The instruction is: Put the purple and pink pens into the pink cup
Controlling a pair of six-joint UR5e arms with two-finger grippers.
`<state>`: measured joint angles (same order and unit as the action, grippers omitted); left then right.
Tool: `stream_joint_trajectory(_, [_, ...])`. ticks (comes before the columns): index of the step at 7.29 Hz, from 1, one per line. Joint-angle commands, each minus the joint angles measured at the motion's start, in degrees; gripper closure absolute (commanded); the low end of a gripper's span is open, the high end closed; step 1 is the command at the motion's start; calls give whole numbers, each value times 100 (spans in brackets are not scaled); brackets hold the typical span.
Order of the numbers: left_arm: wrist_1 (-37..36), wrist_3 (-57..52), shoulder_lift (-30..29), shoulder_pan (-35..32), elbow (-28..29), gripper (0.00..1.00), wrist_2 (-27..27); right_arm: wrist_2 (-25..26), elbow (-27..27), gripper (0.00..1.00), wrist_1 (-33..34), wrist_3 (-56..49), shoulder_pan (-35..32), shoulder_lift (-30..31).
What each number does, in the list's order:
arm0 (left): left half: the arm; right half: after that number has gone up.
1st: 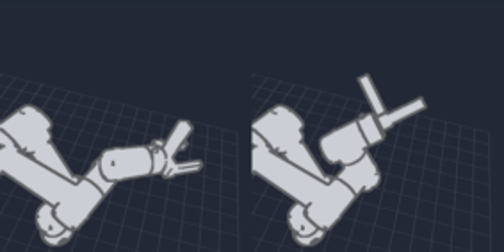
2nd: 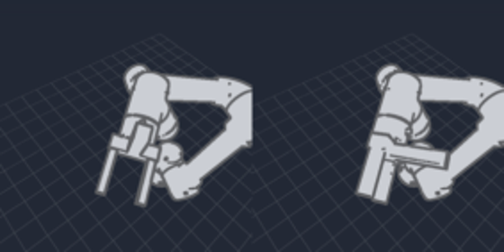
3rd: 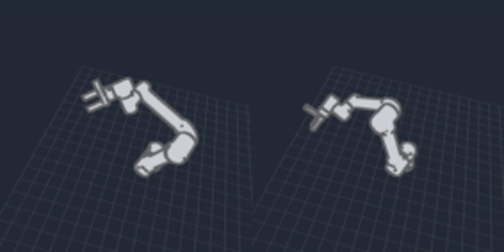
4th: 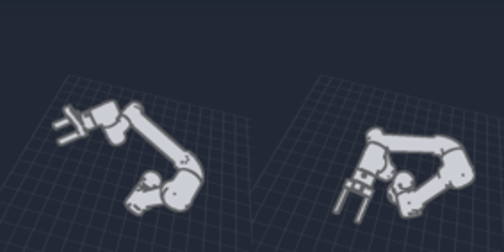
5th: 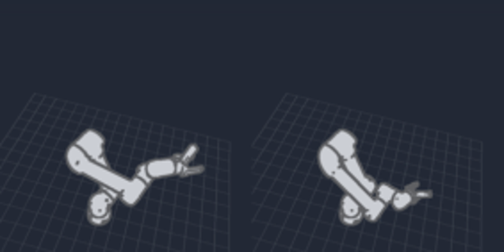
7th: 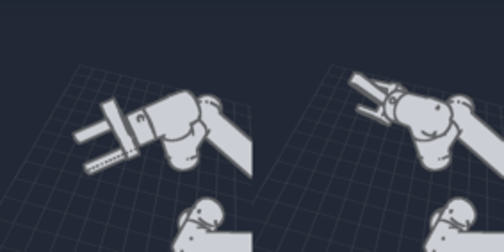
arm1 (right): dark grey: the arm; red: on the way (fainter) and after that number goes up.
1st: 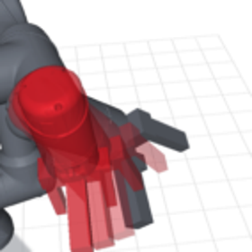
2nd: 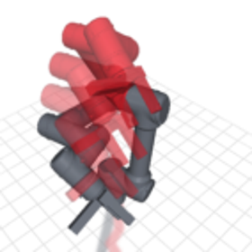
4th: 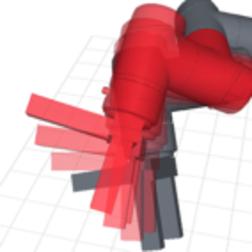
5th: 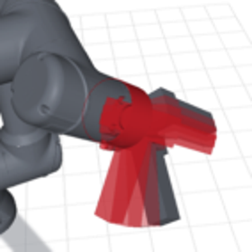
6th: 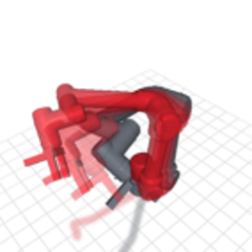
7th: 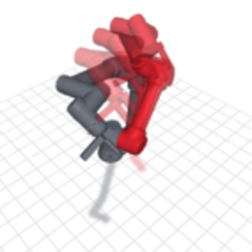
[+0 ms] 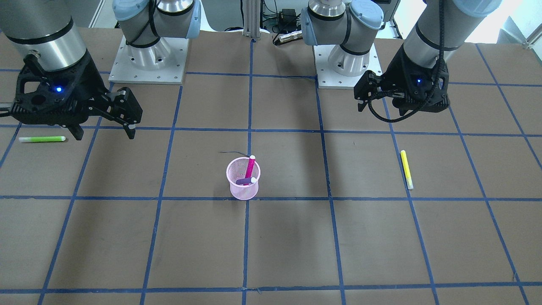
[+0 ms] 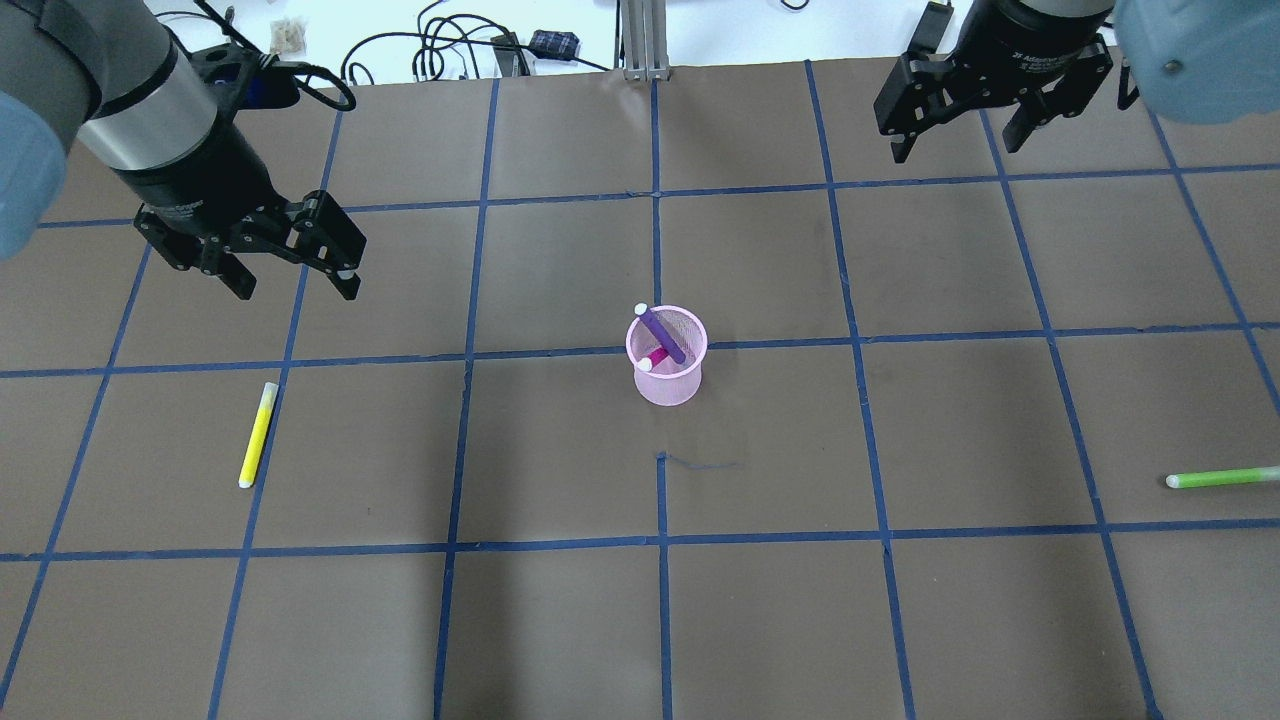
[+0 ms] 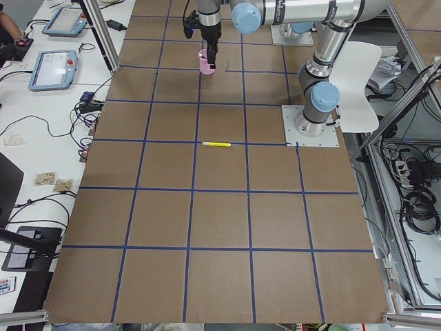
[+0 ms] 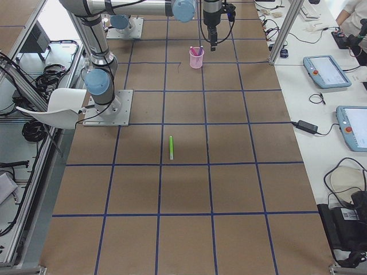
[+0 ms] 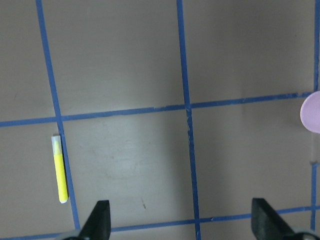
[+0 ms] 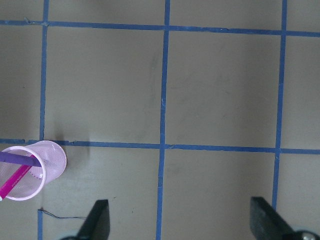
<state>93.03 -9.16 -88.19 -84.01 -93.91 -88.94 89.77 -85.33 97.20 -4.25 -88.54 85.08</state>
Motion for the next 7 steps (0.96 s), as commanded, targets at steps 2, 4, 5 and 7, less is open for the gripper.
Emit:
stream_joint_trajectory(2, [13, 651, 82, -10, -232, 0, -1, -30, -10, 0, 27, 3, 4, 0])
stream_joint_trajectory(4, [-4, 748, 91, -18, -233, 0, 8, -12, -28, 0, 28, 3, 4, 0])
stream_joint_trajectory(5, [-48, 775, 91, -18, -233, 0, 8, -4, -10, 0, 28, 3, 4, 0])
stream_joint_trajectory(7, [-57, 793, 100, -18, -233, 0, 8, -30, -10, 0, 19, 3, 4, 0])
